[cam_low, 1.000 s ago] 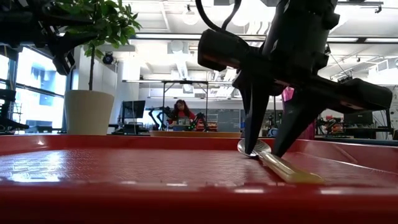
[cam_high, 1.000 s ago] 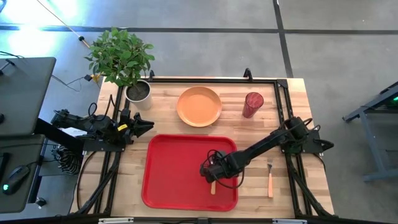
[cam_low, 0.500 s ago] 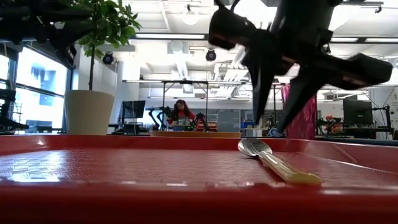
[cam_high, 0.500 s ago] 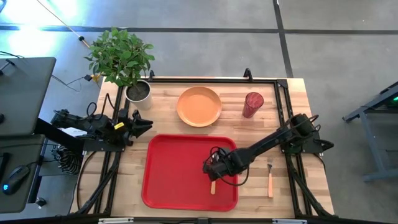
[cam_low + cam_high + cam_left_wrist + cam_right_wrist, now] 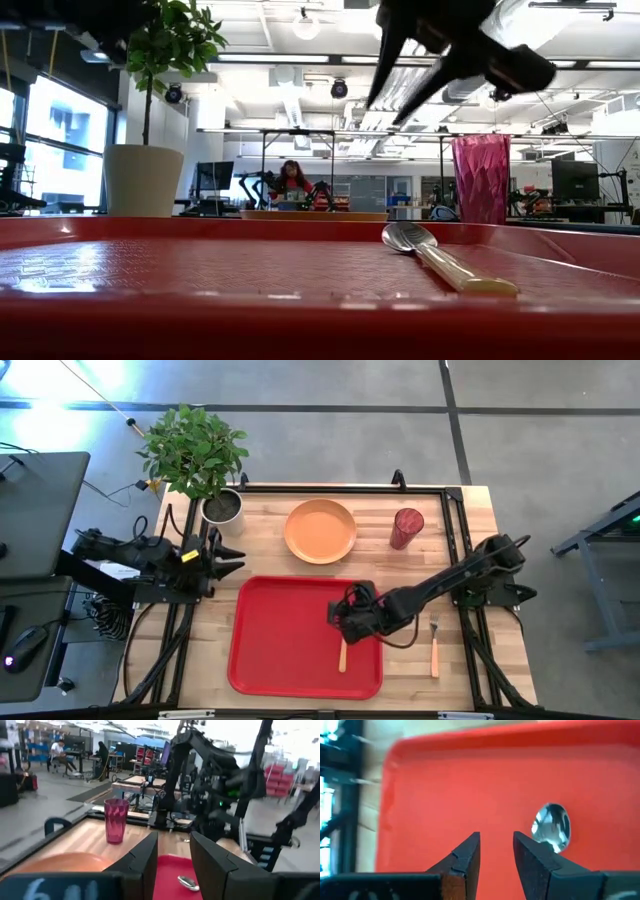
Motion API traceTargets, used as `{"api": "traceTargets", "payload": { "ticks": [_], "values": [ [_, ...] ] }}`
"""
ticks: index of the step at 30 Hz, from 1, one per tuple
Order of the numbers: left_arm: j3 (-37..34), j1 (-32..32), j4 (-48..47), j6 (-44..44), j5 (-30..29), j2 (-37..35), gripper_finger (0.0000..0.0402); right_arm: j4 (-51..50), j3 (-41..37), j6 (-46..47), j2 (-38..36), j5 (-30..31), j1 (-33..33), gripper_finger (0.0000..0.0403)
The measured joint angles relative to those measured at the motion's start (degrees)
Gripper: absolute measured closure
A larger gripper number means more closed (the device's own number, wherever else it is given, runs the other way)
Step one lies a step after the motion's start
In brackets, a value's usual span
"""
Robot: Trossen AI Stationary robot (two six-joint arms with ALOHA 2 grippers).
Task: Pick and place plate/cup/fork/spoon on tray
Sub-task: Put the light orange plate at the center of the orange tray
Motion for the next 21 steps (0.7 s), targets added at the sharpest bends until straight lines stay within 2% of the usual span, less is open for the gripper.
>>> {"api": "traceTargets", "payload": {
  "ticks": [10, 21],
  "values": [
    [9.4, 0.0, 0.3, 13.7, 0.1, 13.4, 0.0258, -0.1, 0.0, -4.0, -5.8, 7.6, 0.0, 0.0295],
    [17.3, 1.3, 0.3, 25.2, 0.3, 27.8, 0.0256, 0.0, 0.0, -13.0, -14.5, 19.2, -0.4, 0.0295]
  ]
}}
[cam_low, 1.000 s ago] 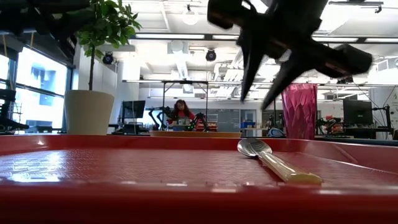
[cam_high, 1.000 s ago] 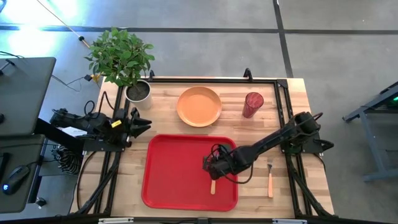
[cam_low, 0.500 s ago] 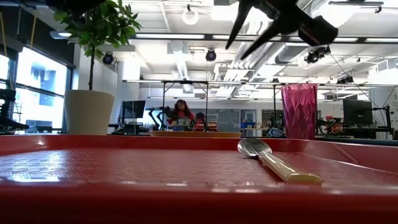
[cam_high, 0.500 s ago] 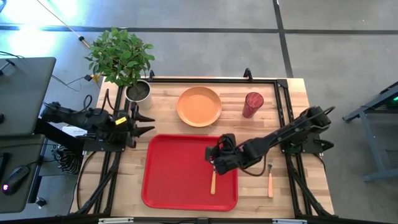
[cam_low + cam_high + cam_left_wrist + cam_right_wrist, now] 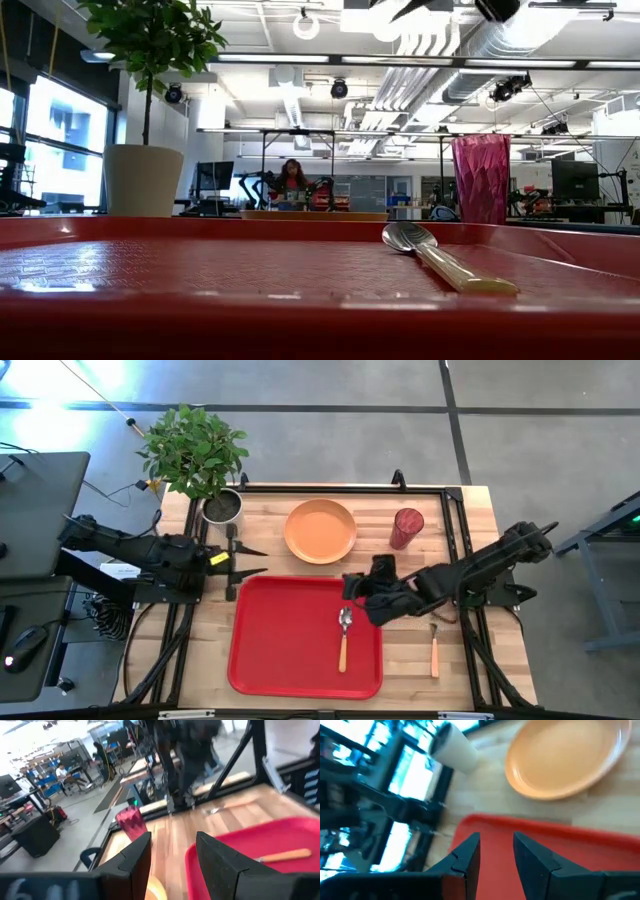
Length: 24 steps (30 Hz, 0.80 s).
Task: Pick and place plate/cup/fork/spoon on tray
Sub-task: Put the light orange plate at the center of the orange tray
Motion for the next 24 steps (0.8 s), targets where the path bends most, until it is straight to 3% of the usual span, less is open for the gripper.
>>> {"api": "traceTargets", "payload": {
  "ticks": [11, 15, 24],
  "values": [
    [6.0, 8.1, -5.6, 1.3, 0.7, 12.5, 0.0256, 0.4, 0.0, -12.6, -8.7, 2.8, -1.8, 0.0295],
    [9.4, 11.0, -9.0, 1.2, 3.5, 17.3, 0.0257, 0.4, 0.0, -16.5, -10.7, 2.8, -3.2, 0.0295],
    [14.7, 16.3, -14.0, 1.2, 7.3, 27.7, 0.0257, 0.3, 0.0, -21.9, -12.1, -0.8, -6.5, 0.0295]
  ]
}}
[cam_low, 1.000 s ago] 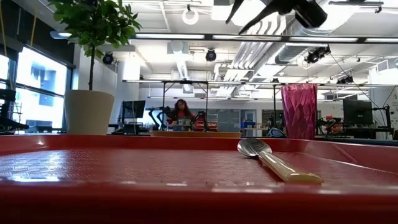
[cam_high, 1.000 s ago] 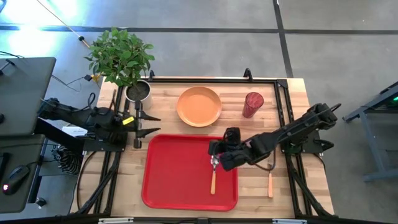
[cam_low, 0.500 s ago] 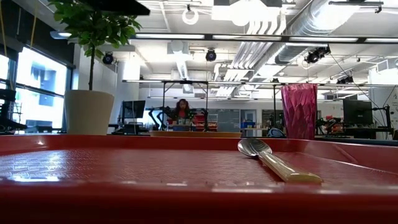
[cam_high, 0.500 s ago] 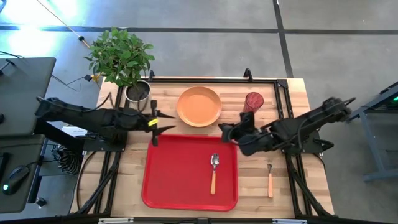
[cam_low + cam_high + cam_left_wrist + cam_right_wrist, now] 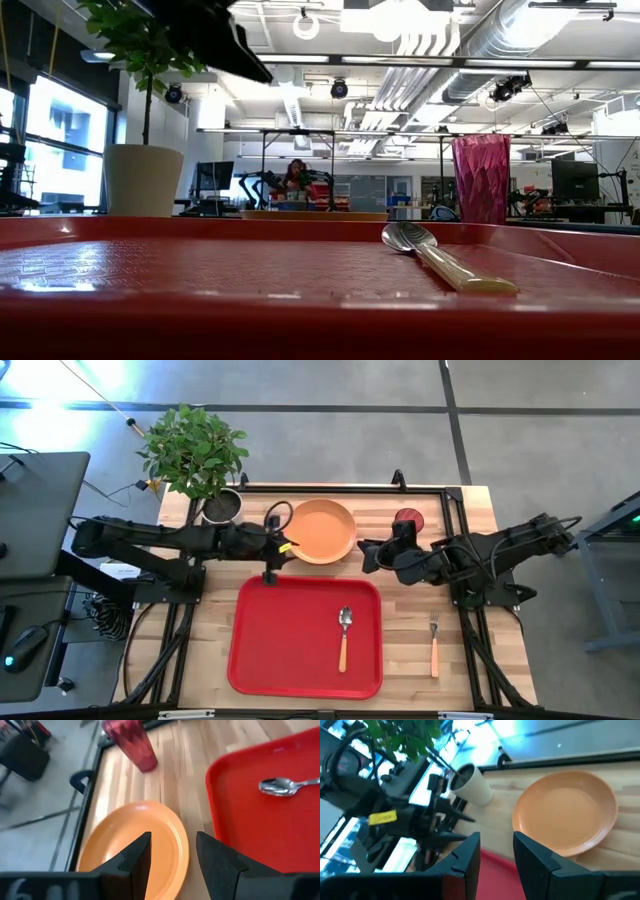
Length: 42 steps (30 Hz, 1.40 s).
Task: Pick and place plate/cup/fork/spoon on tray
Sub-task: Put the light orange plate at the center of the orange tray
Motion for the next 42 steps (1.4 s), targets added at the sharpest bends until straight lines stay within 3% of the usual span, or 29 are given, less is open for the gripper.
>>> {"api": "traceTargets", "payload": {
  "ticks": [8, 24, 42],
  "values": [
    [0.0, 3.1, 0.4, 2.2, 3.8, 6.7, 0.0257, -0.3, 0.0, -2.4, 0.0, -6.8, -2.7, 0.0295],
    [0.0, 5.1, 2.2, 4.6, 3.7, 21.6, 0.0257, -2.4, 0.0, -3.5, 0.1, -9.8, -3.6, 0.0295],
    [0.0, 6.7, 5.4, 5.1, 2.0, 28.7, 0.0257, -2.9, 0.0, -3.6, 0.1, -9.8, -3.6, 0.0295]
  ]
}}
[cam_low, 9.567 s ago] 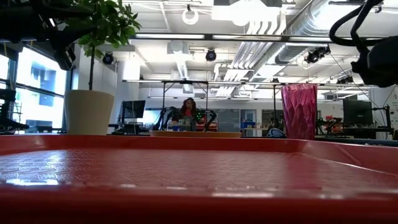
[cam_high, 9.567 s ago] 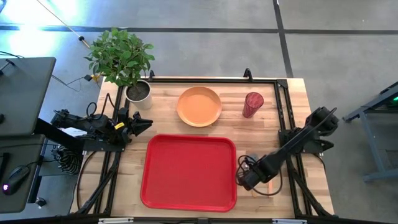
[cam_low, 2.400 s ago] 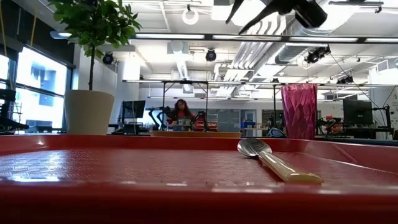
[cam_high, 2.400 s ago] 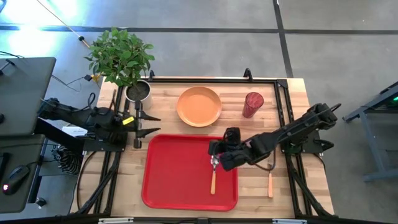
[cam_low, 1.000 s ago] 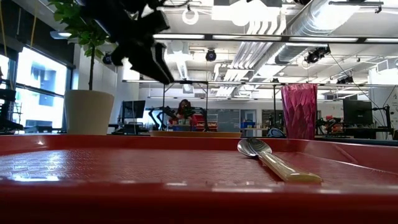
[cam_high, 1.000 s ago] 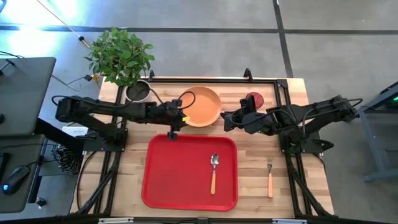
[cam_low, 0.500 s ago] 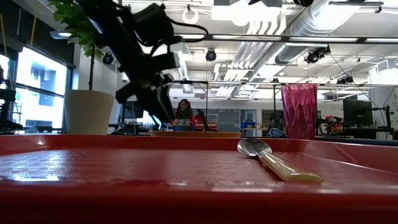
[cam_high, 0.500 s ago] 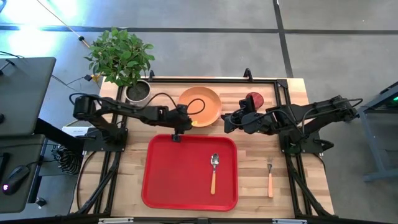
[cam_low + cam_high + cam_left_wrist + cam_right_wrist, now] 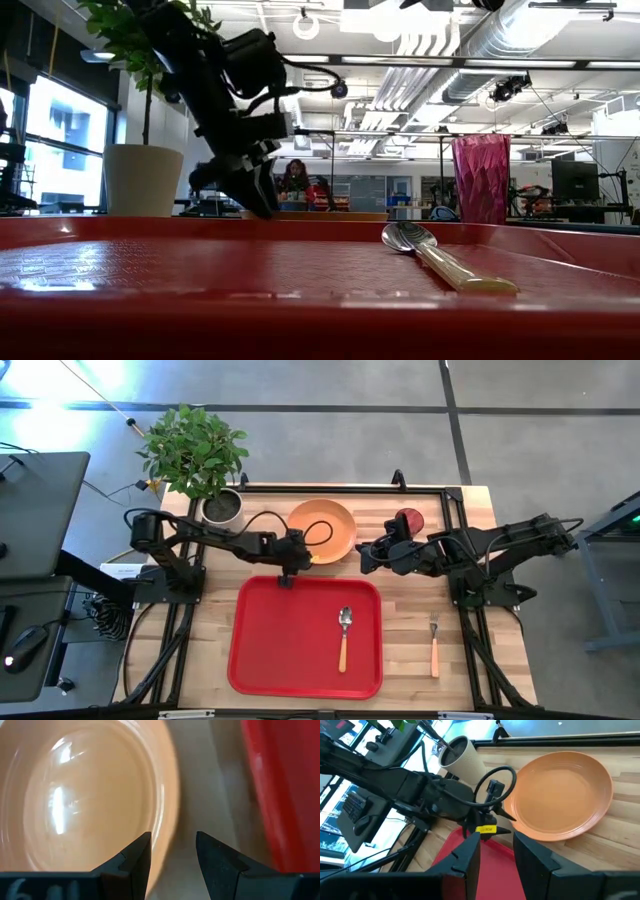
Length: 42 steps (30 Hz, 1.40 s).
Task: Pick and place plate/cup/fork/spoon on tray
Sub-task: Put the light orange plate at the center of the orange tray
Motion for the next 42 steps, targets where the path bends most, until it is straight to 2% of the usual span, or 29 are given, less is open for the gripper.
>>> {"api": "traceTargets", "payload": {
  "ticks": [13, 16, 29, 36, 42],
  "values": [
    [0.0, 3.6, 0.1, 0.0, 1.2, 1.0, 0.0259, -0.4, 0.0, 0.0, 0.0, 0.0, 0.0, 0.0295],
    [0.0, 4.2, 0.1, 0.0, 4.2, 1.1, 0.0274, -0.6, 0.0, 0.0, 0.0, 0.0, 0.0, 0.0295],
    [0.0, 4.3, 0.1, 0.9, 4.3, 1.0, 0.0393, -0.8, 0.0, 0.0, 0.0, 0.0, 0.0, 0.0295],
    [0.0, 3.9, -0.1, 0.3, 4.0, 0.8, 0.0397, -0.8, 0.0, 0.0, 0.0, 0.0, 0.0, 0.0295],
    [-0.1, 1.9, -1.6, -2.6, 1.2, -2.0, 0.0398, -0.8, 0.0, 0.0, 0.0, 0.1, 0.0, 0.0295]
  ]
}}
